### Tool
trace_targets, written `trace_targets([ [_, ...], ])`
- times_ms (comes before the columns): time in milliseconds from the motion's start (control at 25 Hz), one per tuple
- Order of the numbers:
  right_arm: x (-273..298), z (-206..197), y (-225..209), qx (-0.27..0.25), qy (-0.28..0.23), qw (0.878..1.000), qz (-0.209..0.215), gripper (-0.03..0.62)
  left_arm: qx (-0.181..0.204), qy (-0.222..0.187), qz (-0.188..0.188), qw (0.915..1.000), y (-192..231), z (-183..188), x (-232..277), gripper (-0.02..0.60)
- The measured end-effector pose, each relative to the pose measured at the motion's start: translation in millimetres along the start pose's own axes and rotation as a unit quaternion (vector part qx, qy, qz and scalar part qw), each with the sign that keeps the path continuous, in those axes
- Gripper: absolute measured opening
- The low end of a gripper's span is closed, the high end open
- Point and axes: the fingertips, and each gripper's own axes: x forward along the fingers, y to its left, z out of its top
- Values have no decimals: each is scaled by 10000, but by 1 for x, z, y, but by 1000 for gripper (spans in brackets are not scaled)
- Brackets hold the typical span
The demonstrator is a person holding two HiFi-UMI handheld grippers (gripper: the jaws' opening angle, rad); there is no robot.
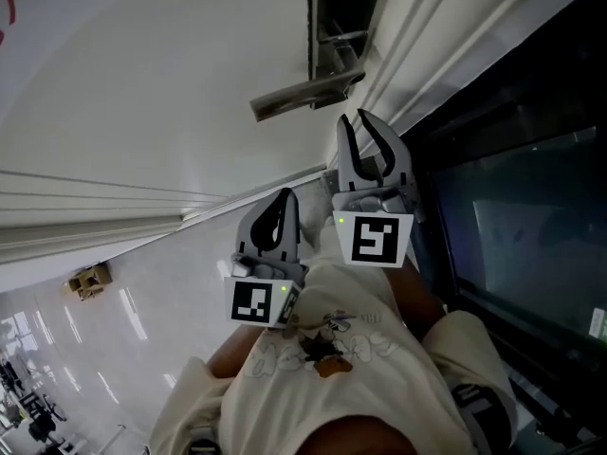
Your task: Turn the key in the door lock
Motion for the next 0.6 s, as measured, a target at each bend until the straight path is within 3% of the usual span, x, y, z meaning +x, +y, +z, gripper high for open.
trace_targets([
  [240,25,-2,-6,-258,83,9996,21,84,-41,-38,58,10000,5,1,12,6],
  [440,41,-1,-4,-170,99,9996,226,87,-52,17,28,10000,4,-2,20,6],
  [600,45,0,-6,0,28,9997,237,32,7,13,15,10000,5,0,24,6],
])
